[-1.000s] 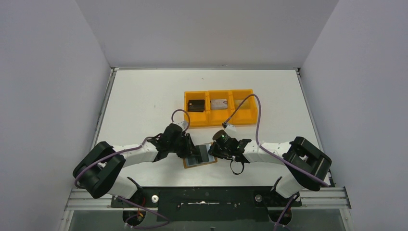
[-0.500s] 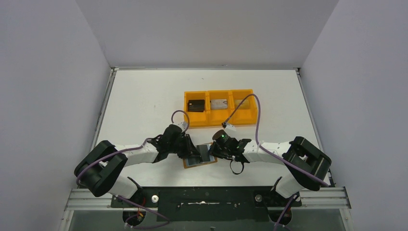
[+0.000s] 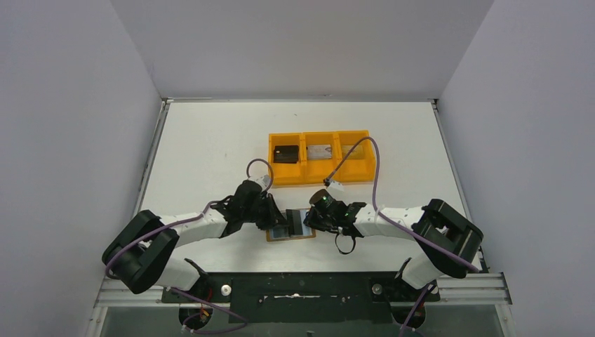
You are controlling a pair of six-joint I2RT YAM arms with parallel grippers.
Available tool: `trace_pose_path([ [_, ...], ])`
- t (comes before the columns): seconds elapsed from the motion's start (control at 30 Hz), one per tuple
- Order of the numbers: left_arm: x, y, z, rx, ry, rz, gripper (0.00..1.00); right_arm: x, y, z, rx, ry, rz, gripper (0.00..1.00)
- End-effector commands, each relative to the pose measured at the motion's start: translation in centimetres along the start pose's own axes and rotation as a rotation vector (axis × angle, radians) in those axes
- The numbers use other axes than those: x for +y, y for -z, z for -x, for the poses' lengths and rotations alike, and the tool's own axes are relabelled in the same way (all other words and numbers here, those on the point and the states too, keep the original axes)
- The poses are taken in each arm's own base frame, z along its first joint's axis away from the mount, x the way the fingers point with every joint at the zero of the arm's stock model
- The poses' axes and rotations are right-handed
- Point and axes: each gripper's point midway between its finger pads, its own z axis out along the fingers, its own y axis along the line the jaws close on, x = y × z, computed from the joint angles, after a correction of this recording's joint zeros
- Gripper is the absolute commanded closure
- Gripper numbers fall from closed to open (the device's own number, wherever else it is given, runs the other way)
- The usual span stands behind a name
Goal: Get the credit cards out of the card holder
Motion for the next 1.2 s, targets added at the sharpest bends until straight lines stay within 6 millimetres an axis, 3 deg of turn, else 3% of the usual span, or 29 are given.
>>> trace_pose_path([
  [0.0,-0.5,0.7,1.3,-0.042,-0.054,-0.017,1.00,-3.5,-0.2,-1.2,0.029,0.051,-0.144,0.89],
  [0.33,-0.1,1.6,1.4,-0.023,-0.085,0.005,1.00,-2.8,0.3,-0.4,0.003,0.038,-0.127,0.88],
  [0.67,-0.8,3.3,2.5,-0.037,-0.130,0.017,1.00,-0.3,1.5,1.4,-0.046,0.049,-0.063,0.82],
  [0.87,-0.7,4.1,2.6,-0.047,-0.128,0.011,1.00,1.7,2.6,2.8,-0.083,0.066,0.003,0.75],
  [1.17,-2.4,6.1,4.3,-0.143,-0.151,-0.054,1.00,5.1,4.2,3.9,-0.141,0.069,0.203,0.52],
])
